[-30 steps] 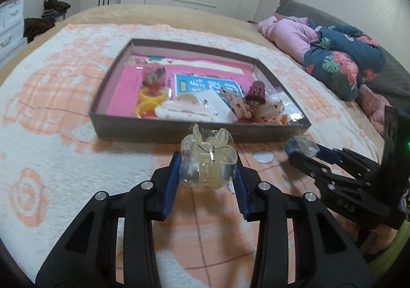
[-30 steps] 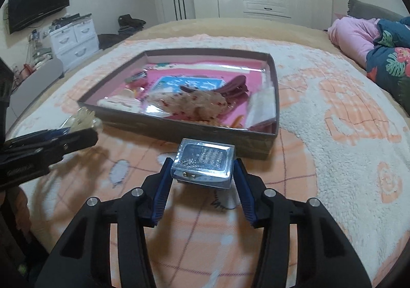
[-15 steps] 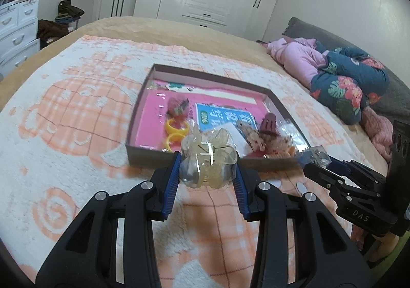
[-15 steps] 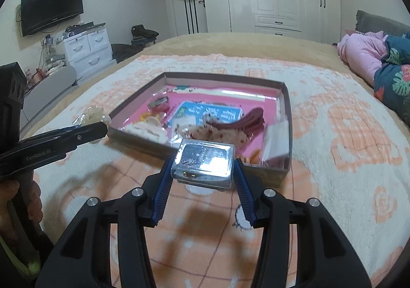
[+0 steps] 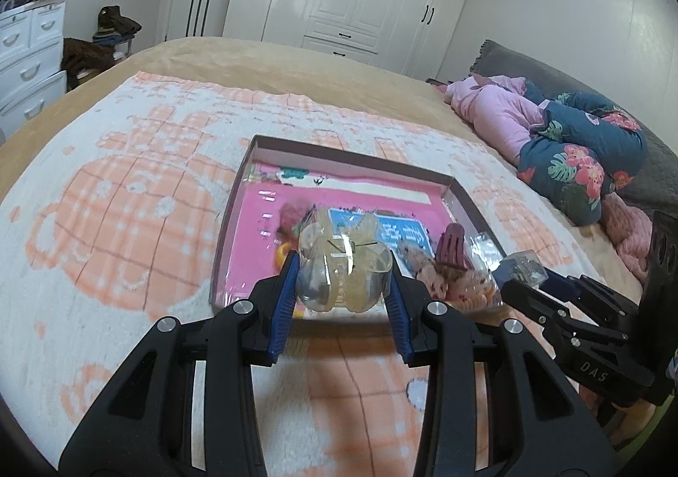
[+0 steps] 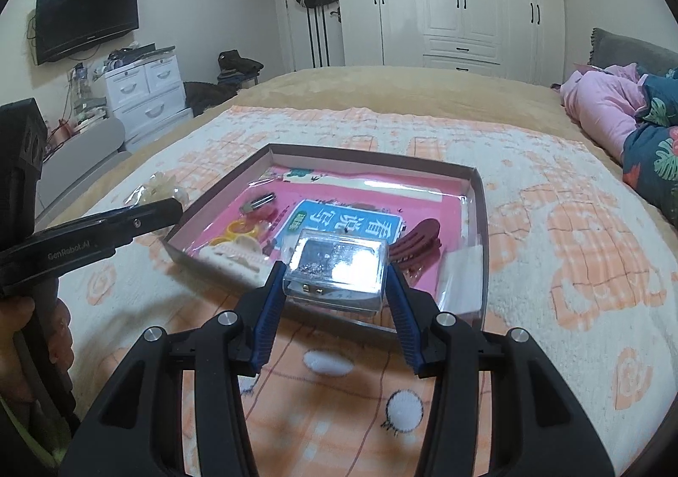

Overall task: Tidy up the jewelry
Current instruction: 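Carry pearl clip into tray with left tool while right tool places silver box there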

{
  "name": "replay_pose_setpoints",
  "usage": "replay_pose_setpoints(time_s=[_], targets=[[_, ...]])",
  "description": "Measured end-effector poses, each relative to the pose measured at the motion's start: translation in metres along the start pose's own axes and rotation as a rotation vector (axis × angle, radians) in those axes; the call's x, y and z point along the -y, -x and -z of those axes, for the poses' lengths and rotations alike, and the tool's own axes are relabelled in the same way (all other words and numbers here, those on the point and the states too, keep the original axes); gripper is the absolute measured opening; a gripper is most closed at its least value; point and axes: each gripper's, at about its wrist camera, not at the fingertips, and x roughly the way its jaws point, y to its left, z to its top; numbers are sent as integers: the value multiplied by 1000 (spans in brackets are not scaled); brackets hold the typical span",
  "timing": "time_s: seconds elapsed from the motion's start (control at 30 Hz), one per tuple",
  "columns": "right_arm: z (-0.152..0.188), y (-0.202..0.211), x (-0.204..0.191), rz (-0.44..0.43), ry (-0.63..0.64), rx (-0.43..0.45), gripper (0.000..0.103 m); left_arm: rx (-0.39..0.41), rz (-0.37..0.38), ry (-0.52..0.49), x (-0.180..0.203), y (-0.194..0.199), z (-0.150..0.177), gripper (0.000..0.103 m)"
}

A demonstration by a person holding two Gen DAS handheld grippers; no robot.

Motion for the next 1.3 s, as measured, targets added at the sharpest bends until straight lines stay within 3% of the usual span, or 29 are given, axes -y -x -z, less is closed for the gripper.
replay_pose_setpoints(time_s=[0.73, 1.3], targets=[[2, -41, 39, 95, -59, -57, 46, -86, 55, 8, 16, -82, -17, 30], [10, -46, 23, 34, -59, -75, 47, -123, 38, -7, 13, -95, -12, 30]])
